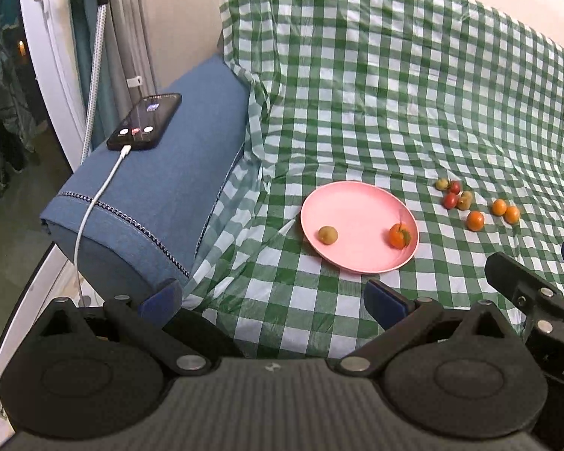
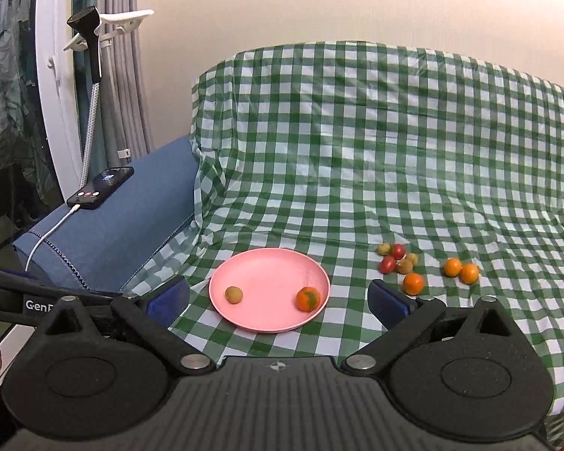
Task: Organize fruits
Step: 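Open both tools to drop the plum and mandarin onto the plate, then grasp a red tomato with the left tool while the right tool grasps an orange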
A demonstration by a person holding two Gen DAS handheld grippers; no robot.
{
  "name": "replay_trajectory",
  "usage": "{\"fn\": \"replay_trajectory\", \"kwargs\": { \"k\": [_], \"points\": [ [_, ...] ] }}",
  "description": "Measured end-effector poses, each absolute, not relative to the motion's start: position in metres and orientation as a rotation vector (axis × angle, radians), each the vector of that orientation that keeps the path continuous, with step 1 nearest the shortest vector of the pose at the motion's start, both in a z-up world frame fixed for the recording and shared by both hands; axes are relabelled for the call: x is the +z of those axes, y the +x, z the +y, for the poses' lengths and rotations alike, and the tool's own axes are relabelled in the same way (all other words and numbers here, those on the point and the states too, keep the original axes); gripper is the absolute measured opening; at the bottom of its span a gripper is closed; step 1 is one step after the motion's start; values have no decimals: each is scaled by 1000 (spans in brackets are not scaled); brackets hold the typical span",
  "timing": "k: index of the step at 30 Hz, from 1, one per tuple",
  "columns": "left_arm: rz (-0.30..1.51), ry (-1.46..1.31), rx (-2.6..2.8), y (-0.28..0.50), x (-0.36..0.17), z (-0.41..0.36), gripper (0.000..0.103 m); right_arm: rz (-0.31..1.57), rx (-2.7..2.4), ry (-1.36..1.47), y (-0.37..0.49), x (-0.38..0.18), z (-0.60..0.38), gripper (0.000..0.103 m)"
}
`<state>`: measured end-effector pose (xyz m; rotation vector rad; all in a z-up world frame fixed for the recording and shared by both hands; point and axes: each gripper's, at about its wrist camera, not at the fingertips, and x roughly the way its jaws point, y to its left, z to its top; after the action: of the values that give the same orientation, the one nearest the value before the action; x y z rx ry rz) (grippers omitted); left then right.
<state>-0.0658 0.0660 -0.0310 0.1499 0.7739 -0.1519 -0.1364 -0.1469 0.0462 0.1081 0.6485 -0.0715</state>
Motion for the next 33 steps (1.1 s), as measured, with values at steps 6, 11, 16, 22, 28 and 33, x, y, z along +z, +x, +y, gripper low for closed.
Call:
{"fn": "replay_trajectory", "kwargs": {
  "k": [6,11,16,22,28,33],
  "points": [
    [773,148,-152,-68,-32,69,103,650,-69,119,-138,45,-144,100],
    [786,144,-146,-66,-35,72,103,664,-57,136,-137,41,-143,100],
    [790,147,-146,-65,-36,72,103,668,-53,139,-135,39,-144,100],
    [807,174,-146,-59,-40,67,103,676,-56,168,-134,33,-150,100],
    [821,217,-151,-55,-46,57,103,673,-66,204,-131,25,-160,100],
    [858,257,-156,-43,-54,45,103,678,-85,251,-128,15,-172,102]
  ]
}}
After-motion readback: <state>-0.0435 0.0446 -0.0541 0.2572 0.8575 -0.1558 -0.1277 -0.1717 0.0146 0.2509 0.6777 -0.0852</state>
